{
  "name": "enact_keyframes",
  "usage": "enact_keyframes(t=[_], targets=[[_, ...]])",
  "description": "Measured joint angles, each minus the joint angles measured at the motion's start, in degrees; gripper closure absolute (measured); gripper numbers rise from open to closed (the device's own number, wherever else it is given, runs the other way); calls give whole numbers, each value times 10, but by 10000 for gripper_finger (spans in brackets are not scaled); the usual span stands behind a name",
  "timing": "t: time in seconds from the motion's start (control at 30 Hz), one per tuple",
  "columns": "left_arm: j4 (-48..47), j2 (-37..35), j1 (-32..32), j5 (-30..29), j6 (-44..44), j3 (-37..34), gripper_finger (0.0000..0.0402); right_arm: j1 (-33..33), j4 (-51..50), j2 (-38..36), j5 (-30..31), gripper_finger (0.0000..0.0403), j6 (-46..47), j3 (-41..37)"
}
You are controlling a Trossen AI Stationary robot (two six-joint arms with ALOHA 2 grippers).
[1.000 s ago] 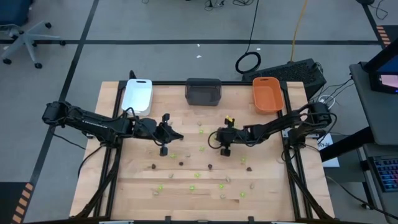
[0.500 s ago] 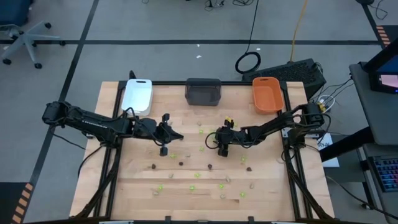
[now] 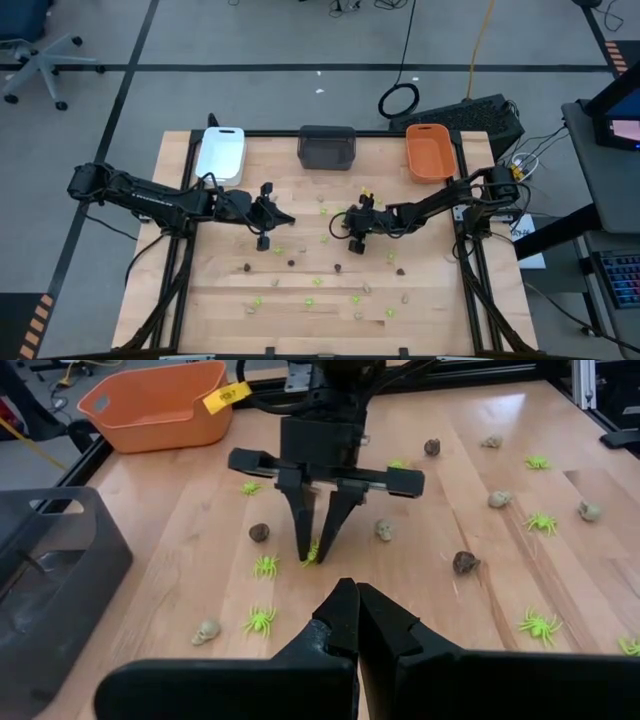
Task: Sort Halloween decoration
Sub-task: Put the green toy spider into the orange bin
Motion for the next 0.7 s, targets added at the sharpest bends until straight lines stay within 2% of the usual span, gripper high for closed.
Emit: enact_keyframes(t=[0.07,0.13,0.33,0.53,0.7], targets=[[0,0,0,0,0,0,402,0,-1,-2,0,384,0,0],[0,0,0,0,0,0,402,0,-1,-10,-3,396,-2,0],[0,0,0,0,0,0,402,5,-22,-77,-73,400,0,-4],[2,0,0,0,0,0,402,49,-5,-175,-70,402,-17,-2],[2,0,0,0,0,0,402,89,122,-192,-69,402,-55,-1]])
